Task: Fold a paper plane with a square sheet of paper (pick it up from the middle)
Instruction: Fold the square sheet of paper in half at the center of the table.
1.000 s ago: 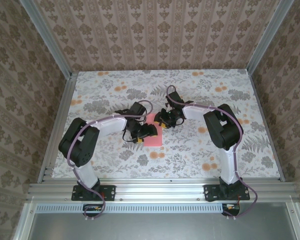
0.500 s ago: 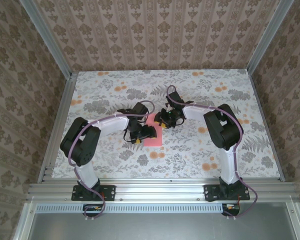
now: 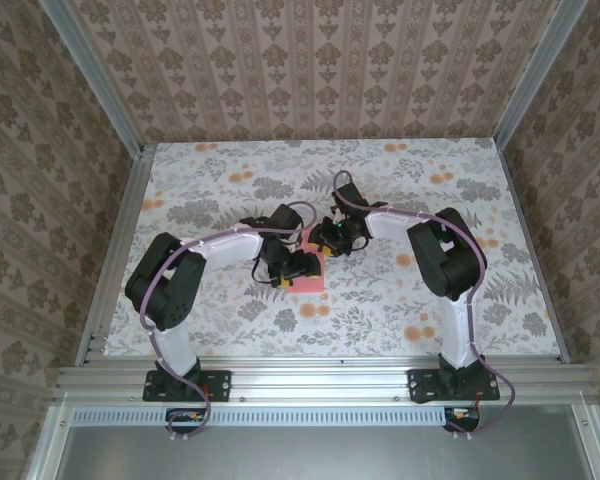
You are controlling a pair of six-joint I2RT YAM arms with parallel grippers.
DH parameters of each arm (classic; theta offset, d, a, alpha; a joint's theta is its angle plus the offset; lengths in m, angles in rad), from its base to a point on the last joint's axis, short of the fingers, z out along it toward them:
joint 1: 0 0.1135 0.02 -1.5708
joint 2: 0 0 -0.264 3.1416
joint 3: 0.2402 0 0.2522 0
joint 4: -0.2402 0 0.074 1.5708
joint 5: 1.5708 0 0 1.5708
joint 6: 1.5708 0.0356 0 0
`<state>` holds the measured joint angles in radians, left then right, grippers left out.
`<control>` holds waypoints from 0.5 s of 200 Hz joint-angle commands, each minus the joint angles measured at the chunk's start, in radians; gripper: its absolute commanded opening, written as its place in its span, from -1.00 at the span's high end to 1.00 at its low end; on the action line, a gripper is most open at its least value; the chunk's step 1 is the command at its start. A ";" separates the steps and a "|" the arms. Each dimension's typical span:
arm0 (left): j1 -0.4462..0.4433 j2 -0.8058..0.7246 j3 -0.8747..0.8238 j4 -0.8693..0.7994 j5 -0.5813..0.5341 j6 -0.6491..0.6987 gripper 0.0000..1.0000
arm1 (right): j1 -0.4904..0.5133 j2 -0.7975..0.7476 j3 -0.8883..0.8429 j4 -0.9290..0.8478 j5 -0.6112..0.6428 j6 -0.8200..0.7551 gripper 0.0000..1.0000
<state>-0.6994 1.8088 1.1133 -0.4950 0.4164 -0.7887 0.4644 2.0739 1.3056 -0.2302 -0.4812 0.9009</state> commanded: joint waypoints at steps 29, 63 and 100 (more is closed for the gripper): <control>0.032 -0.048 -0.030 0.022 -0.004 -0.023 -0.48 | -0.003 0.112 -0.074 -0.092 0.098 0.004 0.21; 0.029 -0.046 -0.011 -0.079 -0.096 0.004 -0.51 | -0.003 0.115 -0.075 -0.093 0.099 0.004 0.21; 0.010 0.000 0.014 -0.105 -0.094 0.008 -0.52 | -0.003 0.118 -0.079 -0.093 0.105 0.006 0.22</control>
<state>-0.6769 1.7866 1.1004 -0.5358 0.3473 -0.7918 0.4625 2.0739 1.3010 -0.2222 -0.4873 0.9012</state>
